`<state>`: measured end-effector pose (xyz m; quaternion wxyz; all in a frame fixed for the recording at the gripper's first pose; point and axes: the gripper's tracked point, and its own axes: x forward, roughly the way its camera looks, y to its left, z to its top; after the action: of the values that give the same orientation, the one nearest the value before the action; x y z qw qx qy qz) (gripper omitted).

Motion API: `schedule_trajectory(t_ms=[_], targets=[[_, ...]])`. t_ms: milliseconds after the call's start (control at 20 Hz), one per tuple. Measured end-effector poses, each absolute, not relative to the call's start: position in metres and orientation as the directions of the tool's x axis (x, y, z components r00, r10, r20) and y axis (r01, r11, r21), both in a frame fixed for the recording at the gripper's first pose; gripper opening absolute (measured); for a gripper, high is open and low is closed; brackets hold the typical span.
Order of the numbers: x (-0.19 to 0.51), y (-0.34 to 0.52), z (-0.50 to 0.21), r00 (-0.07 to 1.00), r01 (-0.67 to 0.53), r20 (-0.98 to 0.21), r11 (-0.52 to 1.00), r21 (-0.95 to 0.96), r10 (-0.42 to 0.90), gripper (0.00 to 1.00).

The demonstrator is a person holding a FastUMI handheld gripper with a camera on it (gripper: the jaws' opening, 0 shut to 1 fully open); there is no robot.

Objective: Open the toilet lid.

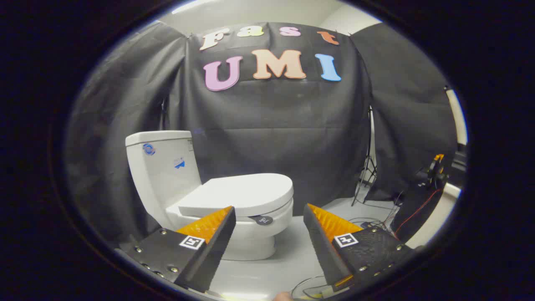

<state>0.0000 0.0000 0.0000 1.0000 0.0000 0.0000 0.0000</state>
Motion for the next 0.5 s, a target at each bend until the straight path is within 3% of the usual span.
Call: schedule_trajectory(t_ms=[300,500], targets=[[0.010,0.012,-0.017,1.000,-0.014,-0.023,1.000,0.021,0.014,0.97],[0.014,0.004,0.000,1.000,0.007,0.027,1.000,-0.007,-0.006,0.97]])
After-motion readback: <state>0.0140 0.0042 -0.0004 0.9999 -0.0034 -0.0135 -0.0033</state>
